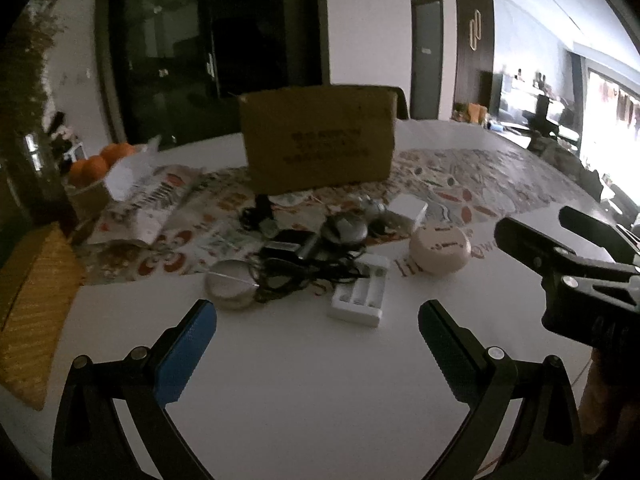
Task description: Organize rigid objects
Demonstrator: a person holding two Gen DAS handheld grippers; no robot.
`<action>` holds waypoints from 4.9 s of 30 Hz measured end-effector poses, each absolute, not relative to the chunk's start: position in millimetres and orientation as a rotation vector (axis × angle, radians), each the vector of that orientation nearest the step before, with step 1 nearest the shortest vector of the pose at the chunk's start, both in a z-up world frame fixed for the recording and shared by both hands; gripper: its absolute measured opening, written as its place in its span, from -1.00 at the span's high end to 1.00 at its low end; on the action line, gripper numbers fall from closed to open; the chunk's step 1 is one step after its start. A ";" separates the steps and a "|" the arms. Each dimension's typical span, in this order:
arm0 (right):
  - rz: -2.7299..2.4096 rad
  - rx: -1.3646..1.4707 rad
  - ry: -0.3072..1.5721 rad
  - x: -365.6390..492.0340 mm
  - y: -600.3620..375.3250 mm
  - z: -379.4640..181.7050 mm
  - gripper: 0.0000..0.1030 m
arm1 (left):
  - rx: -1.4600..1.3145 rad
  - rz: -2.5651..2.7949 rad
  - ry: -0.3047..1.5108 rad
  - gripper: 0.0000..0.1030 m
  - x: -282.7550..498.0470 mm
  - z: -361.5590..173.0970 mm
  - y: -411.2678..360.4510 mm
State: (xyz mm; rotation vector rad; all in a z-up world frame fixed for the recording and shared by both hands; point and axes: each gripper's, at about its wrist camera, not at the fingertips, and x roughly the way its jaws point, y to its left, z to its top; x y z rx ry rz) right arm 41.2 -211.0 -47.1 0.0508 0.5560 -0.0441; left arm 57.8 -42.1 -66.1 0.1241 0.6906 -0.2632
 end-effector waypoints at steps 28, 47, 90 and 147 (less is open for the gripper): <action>0.030 0.118 0.783 115.2 -227.8 -107.4 -0.97 | 0.134 -0.418 0.900 -0.30 123.2 -133.0 -71.5; 0.059 0.200 0.855 152.0 -236.5 -128.3 -0.95 | 0.162 -0.434 0.890 -0.05 141.6 -137.2 -85.3; -0.026 0.097 0.763 83.4 -242.5 -86.6 -0.43 | 0.166 -0.505 0.744 0.10 76.4 -93.4 -91.3; 0.089 0.104 0.843 75.4 -202.2 -100.0 -0.43 | 0.138 -0.368 0.831 -0.73 76.0 -104.1 -52.5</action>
